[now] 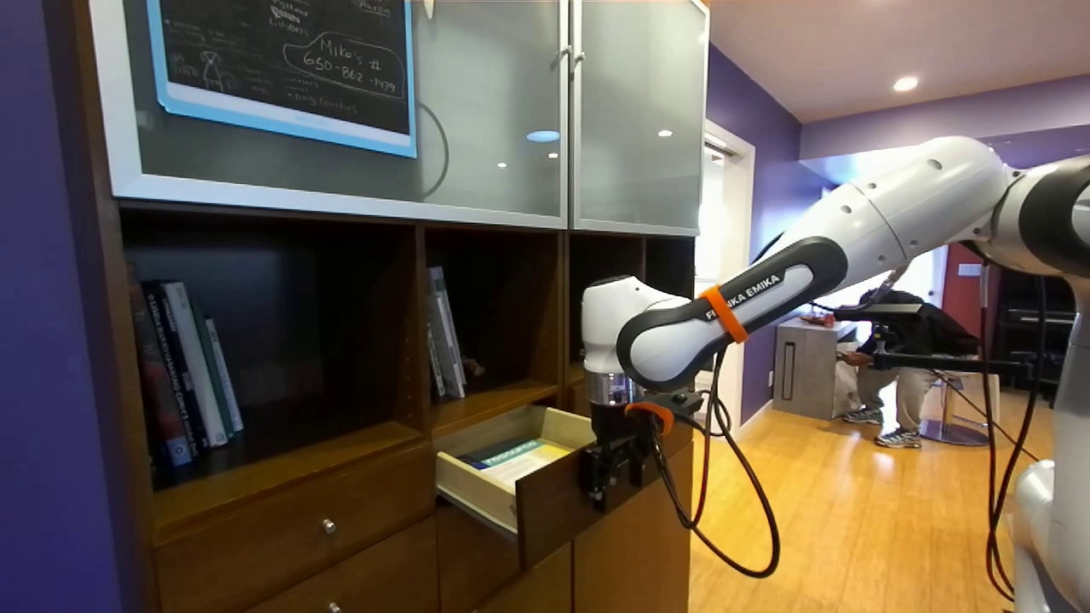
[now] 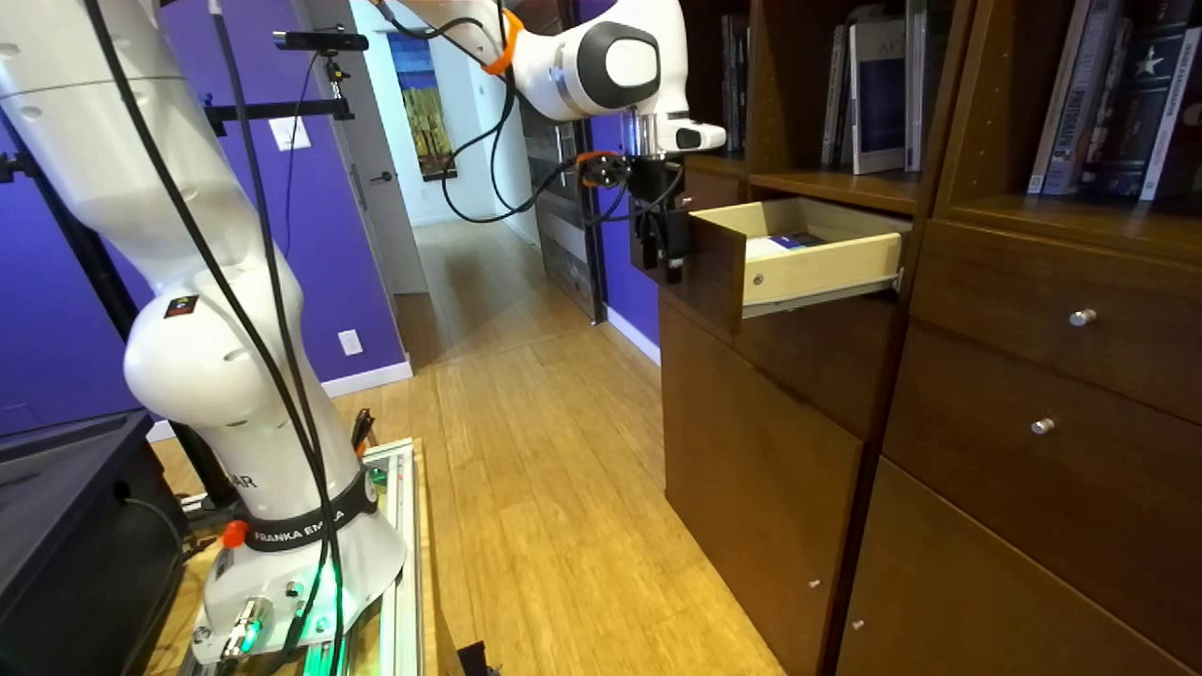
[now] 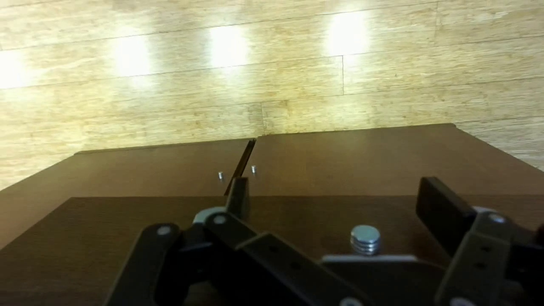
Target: Open the topmost drawer in the middle
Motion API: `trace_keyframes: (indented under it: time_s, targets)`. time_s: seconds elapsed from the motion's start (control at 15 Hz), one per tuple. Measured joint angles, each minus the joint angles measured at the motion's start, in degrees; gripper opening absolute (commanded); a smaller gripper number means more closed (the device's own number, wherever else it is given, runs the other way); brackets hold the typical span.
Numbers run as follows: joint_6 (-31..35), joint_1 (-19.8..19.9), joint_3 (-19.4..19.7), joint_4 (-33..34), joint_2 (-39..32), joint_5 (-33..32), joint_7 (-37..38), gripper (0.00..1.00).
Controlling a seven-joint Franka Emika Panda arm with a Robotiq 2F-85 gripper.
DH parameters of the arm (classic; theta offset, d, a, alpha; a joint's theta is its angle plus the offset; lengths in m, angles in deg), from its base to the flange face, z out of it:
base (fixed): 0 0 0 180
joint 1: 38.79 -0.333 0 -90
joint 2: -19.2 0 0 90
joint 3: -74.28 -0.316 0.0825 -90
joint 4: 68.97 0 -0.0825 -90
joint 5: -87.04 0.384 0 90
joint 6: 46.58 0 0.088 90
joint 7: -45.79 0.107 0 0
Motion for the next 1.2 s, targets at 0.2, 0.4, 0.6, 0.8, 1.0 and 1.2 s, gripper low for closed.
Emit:
trace_keyframes:
  time_s: [0.2,0.4,0.6,0.8,1.0,1.2]
  targets:
    - [-2.5,0.1,0.3,1.2,-0.1,0.0,0.9,1.00]
    - [-5.2,0.4,0.9,3.6,0.8,0.0,1.8,1.00]
    - [-5.6,1.3,2.1,7.0,2.8,0.6,2.0,1.00]
    - [-5.6,1.9,2.9,9.0,4.6,1.1,2.0,1.00]
    - [-5.6,2.1,3.2,9.6,4.8,1.4,2.0,1.00]
    - [-5.6,2.1,3.2,9.7,4.9,1.4,2.0,1.00]
